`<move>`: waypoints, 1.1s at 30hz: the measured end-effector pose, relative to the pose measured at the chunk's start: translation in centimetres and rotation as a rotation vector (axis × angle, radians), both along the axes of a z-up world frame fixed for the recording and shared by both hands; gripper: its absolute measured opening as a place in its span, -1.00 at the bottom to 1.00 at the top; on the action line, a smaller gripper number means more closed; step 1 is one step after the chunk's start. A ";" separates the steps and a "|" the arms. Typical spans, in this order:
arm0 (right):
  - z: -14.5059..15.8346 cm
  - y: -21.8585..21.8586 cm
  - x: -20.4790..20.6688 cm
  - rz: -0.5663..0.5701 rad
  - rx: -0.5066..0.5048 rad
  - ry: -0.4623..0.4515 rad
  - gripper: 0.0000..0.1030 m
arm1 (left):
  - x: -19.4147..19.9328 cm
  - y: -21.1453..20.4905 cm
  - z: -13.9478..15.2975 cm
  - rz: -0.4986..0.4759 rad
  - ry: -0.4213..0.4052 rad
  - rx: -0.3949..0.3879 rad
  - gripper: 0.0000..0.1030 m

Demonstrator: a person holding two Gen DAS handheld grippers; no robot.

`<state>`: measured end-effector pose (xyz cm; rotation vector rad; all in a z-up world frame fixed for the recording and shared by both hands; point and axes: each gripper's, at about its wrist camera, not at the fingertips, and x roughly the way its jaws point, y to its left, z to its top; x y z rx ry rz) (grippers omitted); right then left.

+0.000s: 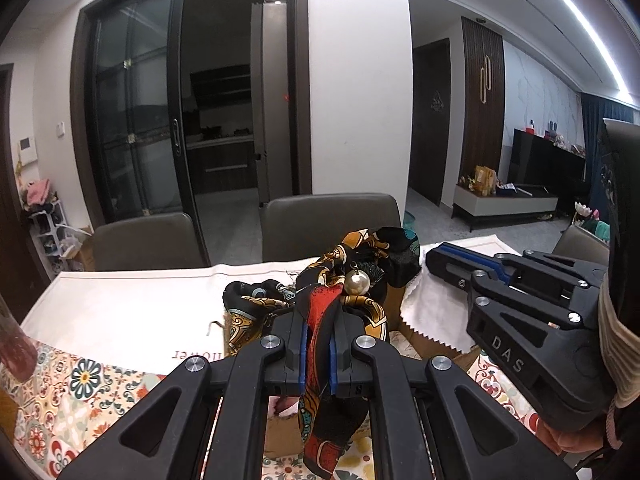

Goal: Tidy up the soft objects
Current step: 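Lift the scarf scrunchie and wipe cloth and carry both over the box, then open both tools to drop the scarf scrunchie and wipe cloth into the box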

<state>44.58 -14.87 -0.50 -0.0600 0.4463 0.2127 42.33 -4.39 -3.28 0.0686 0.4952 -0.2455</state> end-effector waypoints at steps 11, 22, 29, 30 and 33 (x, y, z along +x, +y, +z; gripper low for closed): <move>-3.8 0.5 4.4 0.006 0.011 0.103 -0.90 | 4.2 -0.8 -3.1 -0.038 0.107 0.010 -0.82; -6.4 -0.6 6.7 -0.020 0.029 0.204 -0.83 | 6.4 -1.4 -4.5 -0.056 0.197 -0.010 -0.38; -6.7 -1.5 6.5 -0.042 0.048 0.243 -0.19 | 5.0 -0.9 -3.4 -0.023 0.171 -0.010 -0.14; -6.4 -1.8 6.3 -0.053 0.045 0.237 -0.17 | 4.5 -0.7 -3.1 -0.016 0.163 -0.011 -0.12; -5.6 -2.0 5.6 -0.071 0.051 0.225 -0.07 | 3.3 -0.3 -2.5 0.009 0.150 -0.005 -0.03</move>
